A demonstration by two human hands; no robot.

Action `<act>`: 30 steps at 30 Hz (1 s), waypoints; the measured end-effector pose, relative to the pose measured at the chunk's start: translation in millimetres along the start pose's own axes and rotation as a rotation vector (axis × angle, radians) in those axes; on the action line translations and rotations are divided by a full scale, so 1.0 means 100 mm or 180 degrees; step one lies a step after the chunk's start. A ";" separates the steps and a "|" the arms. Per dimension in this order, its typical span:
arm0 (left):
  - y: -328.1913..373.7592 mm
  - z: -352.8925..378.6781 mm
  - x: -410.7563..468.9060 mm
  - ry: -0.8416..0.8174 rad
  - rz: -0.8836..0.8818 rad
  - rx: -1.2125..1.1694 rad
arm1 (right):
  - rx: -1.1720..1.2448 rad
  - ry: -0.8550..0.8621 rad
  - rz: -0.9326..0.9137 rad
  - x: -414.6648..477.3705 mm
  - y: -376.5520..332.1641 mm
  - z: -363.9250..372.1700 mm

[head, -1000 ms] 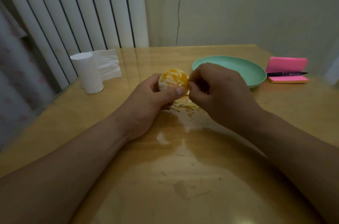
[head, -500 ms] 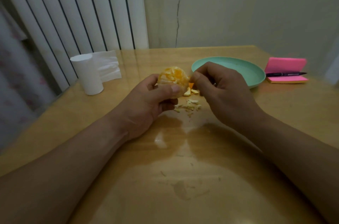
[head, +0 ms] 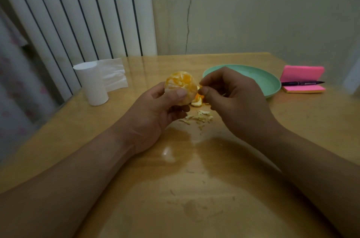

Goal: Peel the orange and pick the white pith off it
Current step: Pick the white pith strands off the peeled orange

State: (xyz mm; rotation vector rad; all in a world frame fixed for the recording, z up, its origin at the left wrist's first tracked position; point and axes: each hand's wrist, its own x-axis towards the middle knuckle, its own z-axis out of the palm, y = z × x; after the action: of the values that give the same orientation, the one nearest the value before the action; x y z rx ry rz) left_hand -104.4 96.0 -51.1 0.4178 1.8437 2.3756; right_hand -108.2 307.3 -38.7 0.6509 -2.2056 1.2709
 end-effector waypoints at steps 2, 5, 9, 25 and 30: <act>0.00 -0.01 0.01 -0.0012 -0.0002 -0.0086 | 0.0030 -0.0041 -0.0006 0.00 -0.02 0.00; 0.00 -0.02 0.01 0.0015 0.0022 -0.0129 | 0.0039 -0.0012 -0.0073 -0.01 -0.06 0.00; -0.01 -0.04 0.01 -0.0082 0.0063 -0.0108 | -0.0123 0.0020 -0.0161 -0.03 -0.08 0.01; -0.04 -0.10 0.04 -0.0165 0.0219 0.0541 | -0.0345 -0.0037 -0.0017 -0.02 -0.06 0.02; -0.03 -0.12 0.03 -0.0207 0.0262 0.0628 | -0.0202 -0.0022 0.0081 -0.02 -0.05 0.04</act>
State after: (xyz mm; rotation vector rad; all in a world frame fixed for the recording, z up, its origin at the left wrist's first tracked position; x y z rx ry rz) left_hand -111.1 86.3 -56.7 0.5930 2.0767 2.2078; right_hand -104.0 302.2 -38.5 0.6055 -2.2568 1.2076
